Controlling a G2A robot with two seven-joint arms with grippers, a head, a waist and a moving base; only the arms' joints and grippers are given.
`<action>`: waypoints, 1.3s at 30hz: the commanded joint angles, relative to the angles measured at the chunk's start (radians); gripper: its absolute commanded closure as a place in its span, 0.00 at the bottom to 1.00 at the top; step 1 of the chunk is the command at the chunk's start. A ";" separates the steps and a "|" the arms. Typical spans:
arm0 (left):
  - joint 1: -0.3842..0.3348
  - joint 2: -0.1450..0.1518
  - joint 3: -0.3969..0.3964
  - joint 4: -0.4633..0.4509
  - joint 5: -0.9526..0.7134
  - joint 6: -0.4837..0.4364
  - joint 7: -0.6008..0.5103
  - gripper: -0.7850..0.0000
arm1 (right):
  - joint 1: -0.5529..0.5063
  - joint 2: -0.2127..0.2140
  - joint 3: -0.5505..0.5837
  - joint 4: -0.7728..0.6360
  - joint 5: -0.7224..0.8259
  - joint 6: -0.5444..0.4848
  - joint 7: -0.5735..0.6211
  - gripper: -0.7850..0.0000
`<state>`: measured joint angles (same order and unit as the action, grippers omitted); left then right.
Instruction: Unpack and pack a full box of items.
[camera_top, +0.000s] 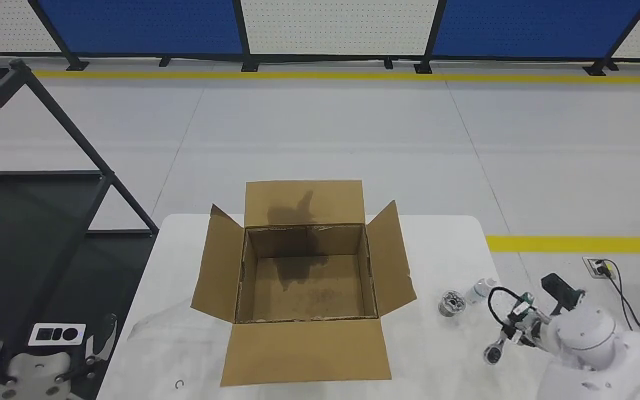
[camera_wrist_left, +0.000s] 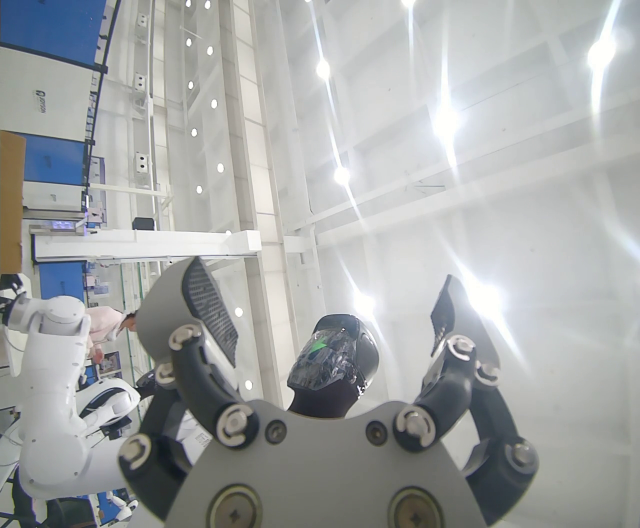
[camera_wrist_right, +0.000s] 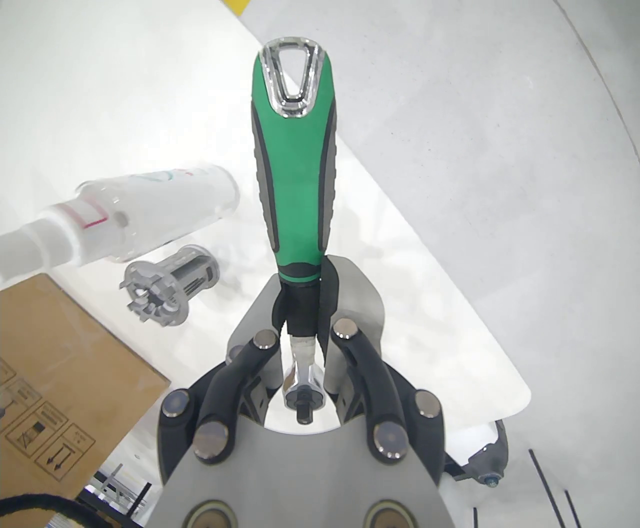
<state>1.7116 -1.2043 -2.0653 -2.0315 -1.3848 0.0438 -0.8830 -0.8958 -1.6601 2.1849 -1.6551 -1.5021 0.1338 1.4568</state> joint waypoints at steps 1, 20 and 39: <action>0.000 0.000 0.000 0.000 0.000 0.000 0.000 0.00 | -0.034 0.001 -0.002 -0.056 0.072 -0.045 0.001 1.00; 0.000 0.000 0.000 0.000 0.000 0.000 0.000 0.00 | -0.188 0.009 -0.026 -0.269 0.326 -0.178 0.012 1.00; 0.000 0.000 0.000 0.000 0.000 0.000 0.000 0.00 | -0.225 0.043 -0.206 -0.619 0.658 -0.190 0.017 1.00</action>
<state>1.7116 -1.2043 -2.0653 -2.0315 -1.3848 0.0438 -0.8830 -1.1290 -1.6198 2.0054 -2.2577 -0.8518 -0.0596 1.4702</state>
